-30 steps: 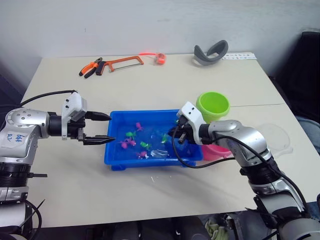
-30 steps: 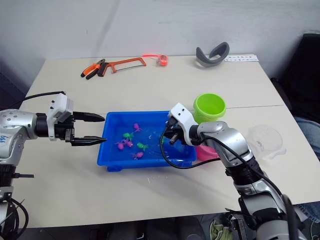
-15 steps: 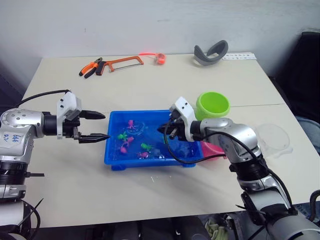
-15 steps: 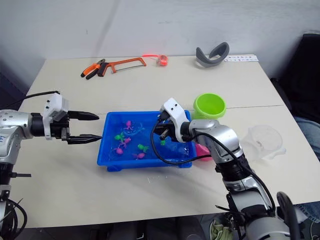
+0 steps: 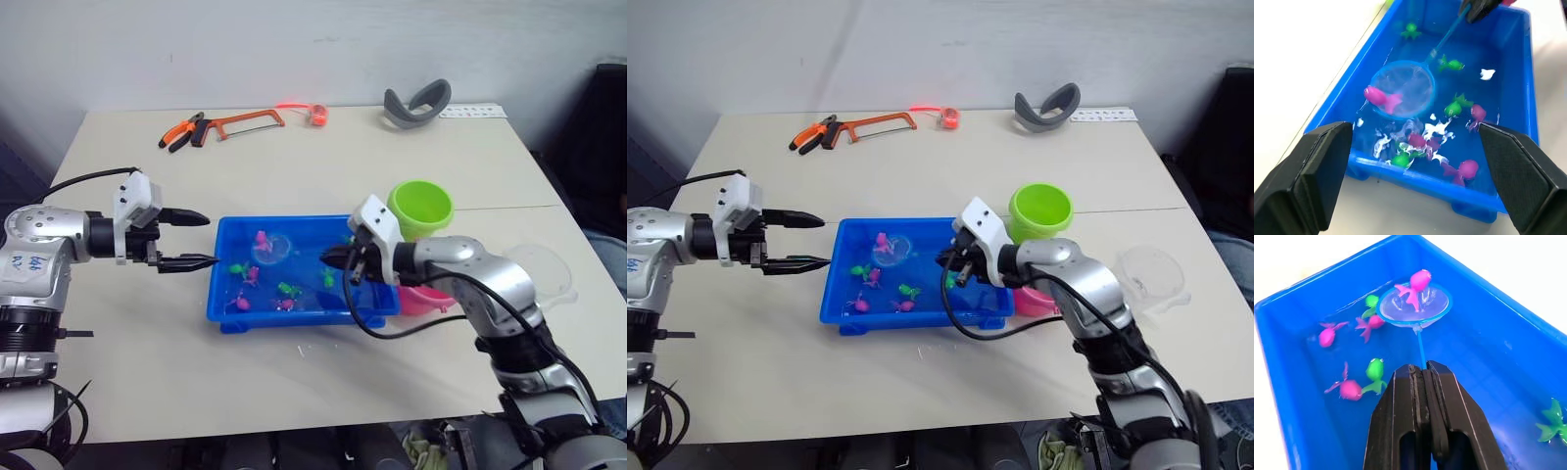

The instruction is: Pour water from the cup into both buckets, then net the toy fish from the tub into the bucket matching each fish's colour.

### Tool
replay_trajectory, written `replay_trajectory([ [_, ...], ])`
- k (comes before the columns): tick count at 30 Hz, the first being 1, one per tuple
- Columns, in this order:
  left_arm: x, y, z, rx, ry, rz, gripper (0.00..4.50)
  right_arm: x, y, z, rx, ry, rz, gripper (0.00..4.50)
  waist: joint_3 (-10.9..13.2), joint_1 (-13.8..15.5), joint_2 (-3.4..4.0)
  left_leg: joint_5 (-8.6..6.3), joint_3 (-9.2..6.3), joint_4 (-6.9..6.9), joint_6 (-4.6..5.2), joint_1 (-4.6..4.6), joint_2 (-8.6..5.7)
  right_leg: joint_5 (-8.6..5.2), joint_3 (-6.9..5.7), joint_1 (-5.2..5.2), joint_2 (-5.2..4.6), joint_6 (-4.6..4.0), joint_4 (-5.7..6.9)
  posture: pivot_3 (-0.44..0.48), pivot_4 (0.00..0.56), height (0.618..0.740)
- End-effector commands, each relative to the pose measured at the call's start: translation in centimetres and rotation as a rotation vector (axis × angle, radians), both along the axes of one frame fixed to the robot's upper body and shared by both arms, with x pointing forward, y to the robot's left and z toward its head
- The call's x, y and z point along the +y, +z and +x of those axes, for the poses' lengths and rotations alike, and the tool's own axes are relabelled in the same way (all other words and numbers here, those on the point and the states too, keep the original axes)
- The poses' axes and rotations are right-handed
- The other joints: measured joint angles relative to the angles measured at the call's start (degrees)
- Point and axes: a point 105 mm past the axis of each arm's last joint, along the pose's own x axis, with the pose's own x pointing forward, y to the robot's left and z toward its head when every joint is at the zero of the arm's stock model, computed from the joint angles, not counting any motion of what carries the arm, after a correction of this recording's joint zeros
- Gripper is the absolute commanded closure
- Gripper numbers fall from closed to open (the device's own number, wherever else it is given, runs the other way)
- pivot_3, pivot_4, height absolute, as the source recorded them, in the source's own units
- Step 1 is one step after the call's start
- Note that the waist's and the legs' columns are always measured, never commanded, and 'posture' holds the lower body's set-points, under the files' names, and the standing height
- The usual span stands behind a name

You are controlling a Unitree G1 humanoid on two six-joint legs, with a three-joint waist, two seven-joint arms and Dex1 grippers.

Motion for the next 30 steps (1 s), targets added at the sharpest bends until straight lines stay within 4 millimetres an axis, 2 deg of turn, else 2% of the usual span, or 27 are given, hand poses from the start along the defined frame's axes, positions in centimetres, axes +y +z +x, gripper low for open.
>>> replay_trajectory([
  [1, -2.6, 1.7, -0.6, -0.04, -0.116, -0.023, 0.05, -0.6, 2.1, -1.6, -0.088, 0.044, 0.015, 4.5, 0.0, 0.1, 0.0, 0.0, 0.01, 0.0, 0.0, 0.0, -0.01, 0.0, 0.01, 0.0, 0.0, 0.0, 0.01, 0.0, 0.15, 0.74],
  [5, -5.6, 2.7, -1.6, -0.027, -0.249, -0.057, 0.05, -2.9, 3.6, -3.4, -0.145, 0.024, 0.0, 4.5, 0.0, 0.2, -0.01, 0.0, -0.06, 0.0, -0.01, 0.0, 0.0, 0.0, 0.01, 0.04, 0.01, 0.0, 0.0, 0.0, 0.15, 0.74],
  [9, -7.5, 3.0, -2.1, -0.023, -0.351, -0.055, 0.05, -5.3, 4.7, -4.8, -0.19, -0.024, -0.014, 4.5, 0.0, 0.2, -0.01, 0.0, -0.06, 0.0, 0.0, 0.03, 0.0, 0.0, 0.05, 0.09, 0.01, 0.0, -0.04, 0.0, 0.15, 0.74],
  [16, -9.7, 3.7, -1.4, -0.039, -0.446, -0.084, 0.05, -8.7, 5.2, -7.3, -0.205, -0.147, -0.033, 4.5, 0.0, 0.6, 0.0, 0.01, -0.08, -0.01, -0.01, 0.08, -0.02, 0.0, 0.13, 0.17, 0.13, 0.0, -0.27, 0.0, 0.15, 0.74],
  [24, -12.1, 3.8, 0.3, -0.052, -0.491, -0.151, 0.05, -11.8, 5.3, -10.1, -0.208, -0.33, -0.026, 4.5, 0.0, 1.7, 0.0, 0.01, -0.1, 0.09, -0.01, 0.1, -0.04, 0.02, 0.17, 0.24, 0.2, 0.03, -0.27, 0.0, 0.15, 0.74],
  [30, -13.4, 3.1, 0.4, -0.04, -0.563, -0.142, 0.05, -14.2, 5.1, -12.4, -0.19, -0.465, -0.047, 4.5, 0.0, 1.8, 0.01, 0.02, -0.1, 0.08, -0.01, 0.1, -0.08, 0.03, 0.17, 0.27, 0.23, 0.06, -0.3, 0.0, 0.15, 0.74],
])
